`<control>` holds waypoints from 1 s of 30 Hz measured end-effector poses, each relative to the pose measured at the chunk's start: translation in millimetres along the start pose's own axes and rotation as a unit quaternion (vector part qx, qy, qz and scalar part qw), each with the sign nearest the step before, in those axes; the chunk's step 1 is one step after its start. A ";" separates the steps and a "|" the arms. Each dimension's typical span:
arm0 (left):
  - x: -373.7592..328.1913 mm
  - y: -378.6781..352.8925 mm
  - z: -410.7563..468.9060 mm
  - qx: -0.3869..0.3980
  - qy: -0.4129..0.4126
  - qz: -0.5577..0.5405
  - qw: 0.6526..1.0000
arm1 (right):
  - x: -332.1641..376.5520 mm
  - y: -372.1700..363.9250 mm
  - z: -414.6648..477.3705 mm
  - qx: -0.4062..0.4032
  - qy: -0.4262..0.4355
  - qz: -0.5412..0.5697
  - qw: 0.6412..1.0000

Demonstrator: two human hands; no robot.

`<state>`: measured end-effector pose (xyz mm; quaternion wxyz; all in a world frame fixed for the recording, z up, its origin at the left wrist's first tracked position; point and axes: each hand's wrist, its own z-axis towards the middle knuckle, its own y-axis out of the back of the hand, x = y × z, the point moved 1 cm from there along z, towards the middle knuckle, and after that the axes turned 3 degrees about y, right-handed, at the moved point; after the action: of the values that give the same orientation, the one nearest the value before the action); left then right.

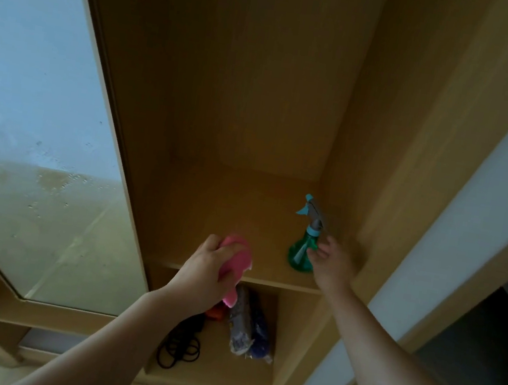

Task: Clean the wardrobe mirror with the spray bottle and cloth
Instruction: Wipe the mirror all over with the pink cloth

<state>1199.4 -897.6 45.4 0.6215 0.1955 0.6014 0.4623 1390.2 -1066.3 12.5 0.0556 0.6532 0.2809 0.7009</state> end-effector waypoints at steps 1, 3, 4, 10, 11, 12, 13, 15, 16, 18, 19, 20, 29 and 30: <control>-3.7 2.2 -1.3 0.000 -0.001 -0.004 1.000 | -1.2 -0.8 -11.9 0.003 0.004 0.023 1.000; -12.1 6.7 -4.7 0.001 -0.008 -0.002 1.000 | -1.9 -3.3 -35.6 0.018 0.027 0.019 0.999; -16.1 9.9 -6.6 0.003 -0.010 0.001 1.000 | 0.6 -4.5 -47.1 0.026 0.049 0.013 0.998; -31.8 42.7 -22.7 -0.016 0.002 -0.016 1.000 | 60.0 -17.4 -115.6 0.166 0.266 0.055 0.948; -32.8 49.8 -25.7 -0.026 0.003 -0.022 0.999 | 68.2 -22.2 -123.9 0.205 0.296 0.036 0.932; -32.8 57.0 -28.6 -0.036 0.004 -0.027 0.999 | 73.8 -29.0 -130.6 0.235 0.321 0.009 0.917; -31.7 63.9 -31.6 -0.045 0.004 -0.029 0.999 | 77.3 -36.3 -136.4 0.245 0.347 -0.015 0.905; -23.6 80.9 -41.5 -0.061 0.012 -0.027 0.998 | 85.5 -54.7 -148.2 0.219 0.384 -0.028 0.897; -19.4 90.2 -46.9 -0.065 0.017 -0.026 0.997 | 91.1 -63.7 -153.3 0.201 0.393 -0.019 0.897; -19.4 98.5 -50.7 -0.063 0.021 -0.025 0.997 | 95.2 -71.3 -156.5 0.160 0.403 0.005 0.901; -16.3 107.5 -56.7 -0.067 0.020 -0.024 0.997 | 101.8 -77.6 -160.6 0.137 0.413 0.015 0.900; -11.5 117.2 -63.6 -0.070 0.018 -0.026 0.997 | 109.6 -84.6 -165.2 0.118 0.420 0.026 0.899; 49.0 221.3 -133.1 -0.032 0.009 -0.008 0.999 | 212.4 -153.7 -231.4 -0.035 0.465 0.088 0.880; 58.7 234.0 -140.3 -0.030 0.000 0.000 1.000 | 223.5 -162.9 -240.3 -0.047 0.468 0.089 0.878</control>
<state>980.8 -778.0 171.1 0.6274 0.1765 0.5872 0.4801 1084.1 -907.8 137.0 -0.1147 0.2685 0.1816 0.9390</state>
